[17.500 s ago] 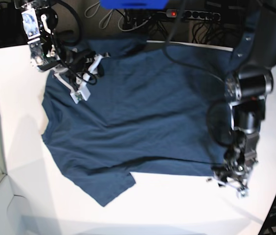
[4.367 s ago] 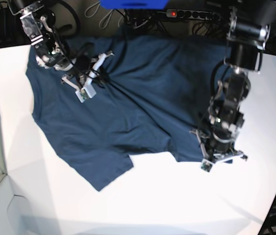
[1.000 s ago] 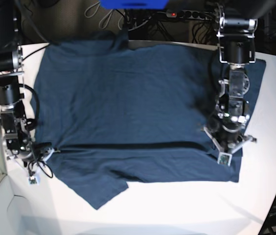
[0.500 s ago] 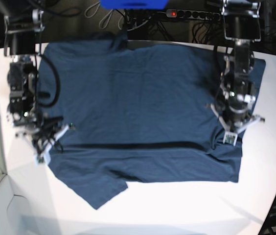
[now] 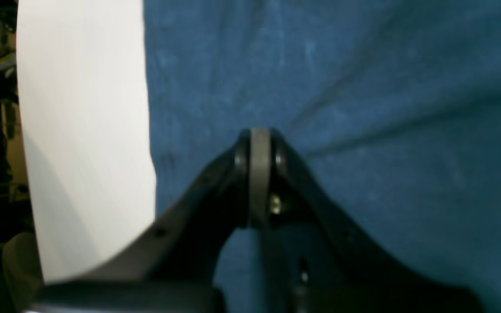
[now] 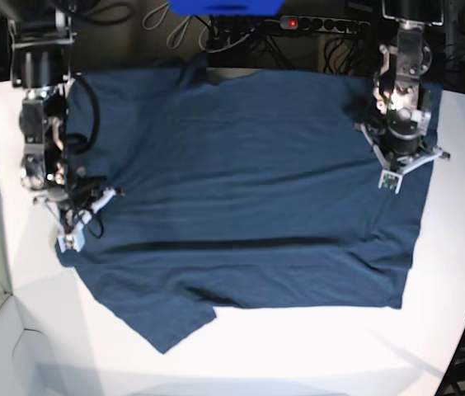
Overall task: Layout the t-shirt on the table in an organized manner, then fold the t-shirt properly
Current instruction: 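Slide both grippers along the shirt edges toward the collar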
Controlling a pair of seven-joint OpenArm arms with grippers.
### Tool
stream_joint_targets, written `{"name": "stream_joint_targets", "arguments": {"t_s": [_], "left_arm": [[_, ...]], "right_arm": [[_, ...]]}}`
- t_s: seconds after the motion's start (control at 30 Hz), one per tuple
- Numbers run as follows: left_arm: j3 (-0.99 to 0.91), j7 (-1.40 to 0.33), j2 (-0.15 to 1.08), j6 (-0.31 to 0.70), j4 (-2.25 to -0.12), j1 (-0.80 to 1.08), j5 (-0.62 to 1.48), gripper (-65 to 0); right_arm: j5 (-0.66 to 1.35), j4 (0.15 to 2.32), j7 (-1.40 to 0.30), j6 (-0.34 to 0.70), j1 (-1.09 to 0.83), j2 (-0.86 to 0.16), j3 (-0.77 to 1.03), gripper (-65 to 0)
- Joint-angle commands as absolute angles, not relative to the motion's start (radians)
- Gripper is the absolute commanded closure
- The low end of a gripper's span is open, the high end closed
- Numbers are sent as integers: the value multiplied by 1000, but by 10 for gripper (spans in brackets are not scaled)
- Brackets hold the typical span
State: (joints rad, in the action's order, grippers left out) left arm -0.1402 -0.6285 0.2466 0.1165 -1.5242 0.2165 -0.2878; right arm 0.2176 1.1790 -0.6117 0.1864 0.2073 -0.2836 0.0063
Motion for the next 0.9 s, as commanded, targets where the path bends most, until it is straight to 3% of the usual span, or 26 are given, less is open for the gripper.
{"name": "stream_joint_targets", "arguments": {"t_s": [0.0,0.27,0.53,0.63,0.87], "left_arm": [[-140,-670,251,127,-1546,229,-278,0],[-142,-671,249,127,-1678,236,-278,0],[-197,-670,209,127,-1837,85,-277,0],[-186,-670,199,127,-1710,-61,-272,0],[-33,-656,177,127,-1150,-381,-277,0]], "right_arm": [[199,1161,-613,177,232,-305,10,0],[199,1090,-595,177,321,-318,7,0],[199,1411,-605,177,220,-329,16,0],[199,1541,-680,177,166,-323,19,0],[199,1790,-762,177,-10,-295,68,0]]}}
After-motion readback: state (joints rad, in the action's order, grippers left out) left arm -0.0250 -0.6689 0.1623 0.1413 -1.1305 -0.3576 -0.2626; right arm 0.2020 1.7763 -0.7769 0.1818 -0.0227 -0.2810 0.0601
